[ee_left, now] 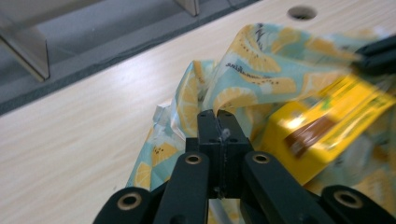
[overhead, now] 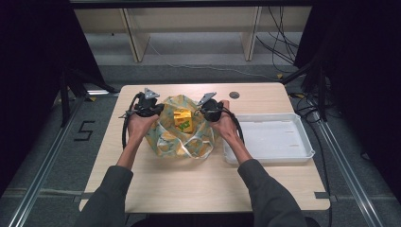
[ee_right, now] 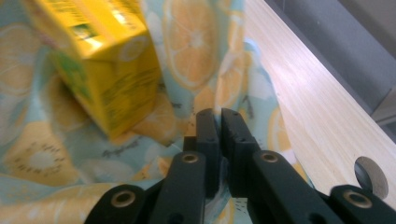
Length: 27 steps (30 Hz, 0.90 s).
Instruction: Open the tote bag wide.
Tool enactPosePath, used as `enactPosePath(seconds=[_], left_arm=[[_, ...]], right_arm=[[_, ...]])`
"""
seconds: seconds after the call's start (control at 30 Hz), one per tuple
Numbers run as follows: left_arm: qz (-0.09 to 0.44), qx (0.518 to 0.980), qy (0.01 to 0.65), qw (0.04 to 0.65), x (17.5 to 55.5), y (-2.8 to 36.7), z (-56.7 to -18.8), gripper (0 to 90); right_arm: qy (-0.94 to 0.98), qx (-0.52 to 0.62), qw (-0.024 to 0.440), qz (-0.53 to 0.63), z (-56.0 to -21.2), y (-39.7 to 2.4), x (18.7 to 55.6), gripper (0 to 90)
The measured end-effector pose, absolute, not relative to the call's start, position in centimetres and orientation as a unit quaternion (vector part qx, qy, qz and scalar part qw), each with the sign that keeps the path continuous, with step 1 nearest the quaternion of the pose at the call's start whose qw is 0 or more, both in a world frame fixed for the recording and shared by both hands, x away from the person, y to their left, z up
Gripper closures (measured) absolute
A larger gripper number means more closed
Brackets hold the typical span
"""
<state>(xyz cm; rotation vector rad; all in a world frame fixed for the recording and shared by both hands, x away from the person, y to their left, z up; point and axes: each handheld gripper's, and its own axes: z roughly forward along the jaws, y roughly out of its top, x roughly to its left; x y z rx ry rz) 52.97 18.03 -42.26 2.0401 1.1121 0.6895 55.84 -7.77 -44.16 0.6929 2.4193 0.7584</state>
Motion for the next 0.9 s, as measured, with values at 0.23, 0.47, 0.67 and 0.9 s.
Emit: enactPosePath(seconds=[0.23, 0.47, 0.67, 0.9], left_arm=[[0.229, 0.786, 0.464, 0.338, 52.9, 19.0, -47.3, 89.7], [0.209, 0.796, 0.466, 0.326, 51.9, 19.2, -50.1, 89.4], [0.202, 0.797, 0.469, 0.322, 51.8, 19.3, -50.6, 88.6], [0.196, 0.797, 0.467, 0.327, 51.6, 19.6, -51.1, 86.2]], right_arm=[[0.897, 0.276, 0.236, 0.252, -45.4, -7.1, 56.7, 88.1], [0.911, 0.296, 0.182, 0.223, -47.1, -7.0, 56.4, 88.0], [0.916, 0.303, 0.168, 0.201, -47.5, -6.9, 56.3, 88.0], [0.918, 0.313, 0.156, 0.186, -48.3, -6.9, 56.4, 88.0]])
